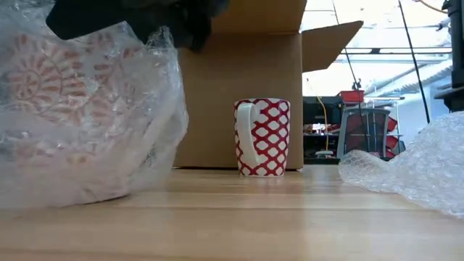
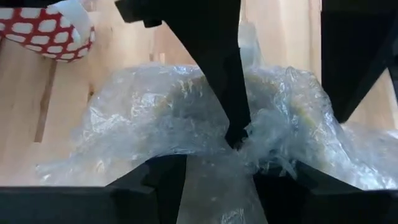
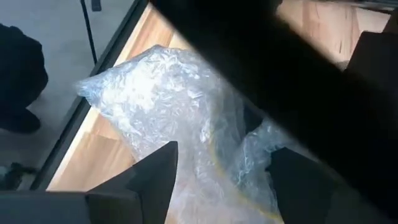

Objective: Wrap mug
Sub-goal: Wrap the orange mug with bubble wrap

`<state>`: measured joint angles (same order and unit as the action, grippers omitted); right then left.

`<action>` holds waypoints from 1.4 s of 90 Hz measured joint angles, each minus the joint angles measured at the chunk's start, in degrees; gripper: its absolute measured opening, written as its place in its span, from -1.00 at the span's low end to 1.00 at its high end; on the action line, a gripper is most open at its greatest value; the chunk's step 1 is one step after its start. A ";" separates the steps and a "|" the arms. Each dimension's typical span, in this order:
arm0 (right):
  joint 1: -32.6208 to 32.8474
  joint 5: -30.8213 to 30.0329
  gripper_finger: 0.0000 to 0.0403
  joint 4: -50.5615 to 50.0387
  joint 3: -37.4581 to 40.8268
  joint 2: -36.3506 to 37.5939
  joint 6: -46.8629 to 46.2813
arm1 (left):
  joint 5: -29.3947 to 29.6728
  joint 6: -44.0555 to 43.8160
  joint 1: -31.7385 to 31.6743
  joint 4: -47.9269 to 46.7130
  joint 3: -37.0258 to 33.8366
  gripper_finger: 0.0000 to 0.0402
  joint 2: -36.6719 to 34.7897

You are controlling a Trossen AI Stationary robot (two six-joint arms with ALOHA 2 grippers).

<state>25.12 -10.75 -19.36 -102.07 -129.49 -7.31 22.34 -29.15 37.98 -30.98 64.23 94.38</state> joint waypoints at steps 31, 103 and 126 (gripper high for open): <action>0.09 -0.67 0.08 -1.28 0.42 0.22 -1.39 | 2.19 -0.42 1.81 -4.95 3.45 -0.20 -4.63; 0.59 -1.04 0.08 0.73 0.36 0.26 -1.01 | 6.05 -5.02 2.50 11.95 -4.40 -0.20 0.75; 0.35 -1.04 0.08 1.23 0.33 2.19 -0.27 | 5.29 -5.05 3.75 10.66 -4.81 -0.20 1.01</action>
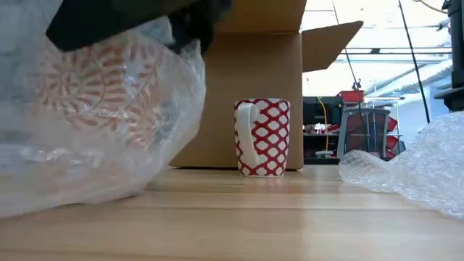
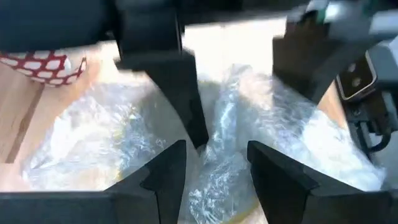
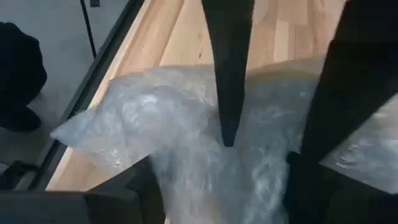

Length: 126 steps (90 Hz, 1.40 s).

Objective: Wrap mug
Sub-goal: Wrap the orange mug with bubble wrap

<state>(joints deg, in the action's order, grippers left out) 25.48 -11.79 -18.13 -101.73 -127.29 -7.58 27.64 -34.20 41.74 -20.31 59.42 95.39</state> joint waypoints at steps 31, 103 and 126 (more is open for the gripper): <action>-0.88 -0.02 0.08 -4.93 0.04 5.28 1.14 | -0.15 0.16 -0.11 0.11 0.02 -0.20 0.04; -0.35 0.86 0.08 -4.79 -0.22 1.06 -1.57 | -0.62 0.16 -1.75 -0.55 0.43 -0.20 -1.07; -0.33 1.25 0.08 -4.24 -0.09 1.02 -1.11 | -1.98 2.05 -1.83 -10.41 6.63 -0.20 -4.63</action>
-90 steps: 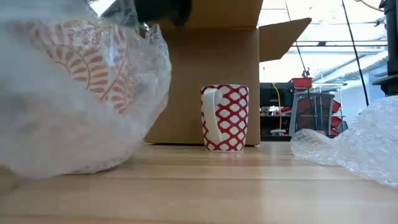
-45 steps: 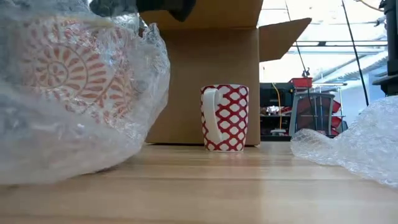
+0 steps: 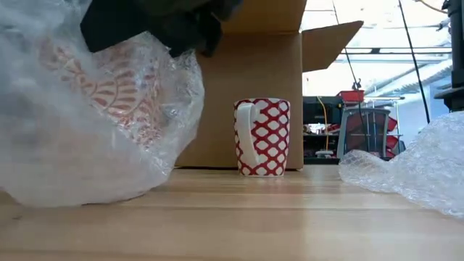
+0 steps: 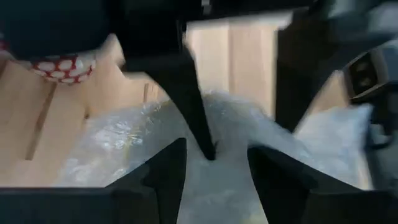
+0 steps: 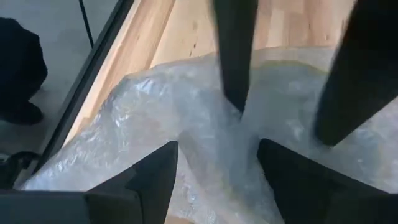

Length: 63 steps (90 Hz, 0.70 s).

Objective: Wrap mug
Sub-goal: Wrap the orange mug with bubble wrap

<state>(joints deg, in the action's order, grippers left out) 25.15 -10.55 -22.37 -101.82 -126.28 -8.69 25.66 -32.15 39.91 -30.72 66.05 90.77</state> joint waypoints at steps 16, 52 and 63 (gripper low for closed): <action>-0.07 -0.07 0.08 -0.29 0.00 0.00 0.13 | 2.53 -0.10 -1.27 -6.27 1.45 -0.20 -1.55; -0.03 -0.13 0.08 -0.26 0.02 0.01 0.13 | -1.72 -0.30 -6.61 -7.33 -0.12 -0.20 1.30; -0.05 -0.15 0.08 -0.15 0.02 0.02 0.39 | -3.49 -0.39 -6.65 -6.99 -0.10 -0.20 3.78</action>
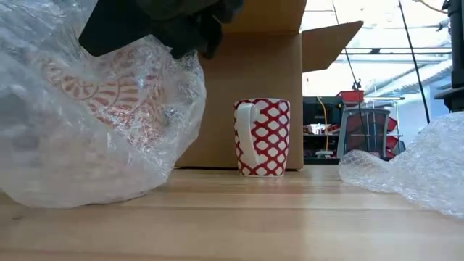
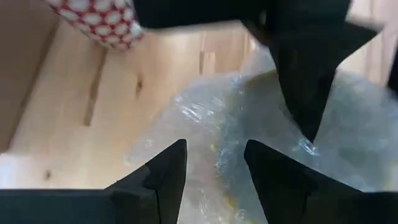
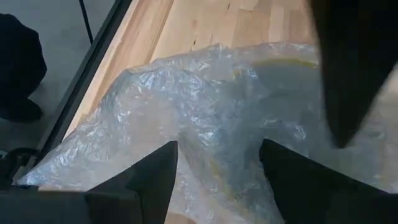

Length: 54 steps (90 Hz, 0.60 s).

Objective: Wrap mug
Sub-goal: Wrap the orange mug with bubble wrap

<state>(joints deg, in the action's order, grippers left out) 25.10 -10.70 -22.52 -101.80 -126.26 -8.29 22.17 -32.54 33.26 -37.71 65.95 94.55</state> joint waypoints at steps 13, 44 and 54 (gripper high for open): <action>0.00 -0.04 0.08 0.22 0.00 -0.02 0.02 | -0.01 -0.15 0.02 0.52 0.20 -0.20 2.75; 0.15 0.01 0.08 -0.03 0.00 0.01 0.27 | 0.34 0.06 -1.28 4.75 0.38 -0.20 8.06; 0.15 0.20 0.08 -0.15 0.00 0.03 0.20 | 0.31 -0.04 -1.38 4.87 0.44 -0.20 9.00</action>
<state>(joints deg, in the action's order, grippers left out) 25.26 -10.50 -22.67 -101.80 -126.23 -8.10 22.48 -32.58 31.88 -32.84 66.39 103.55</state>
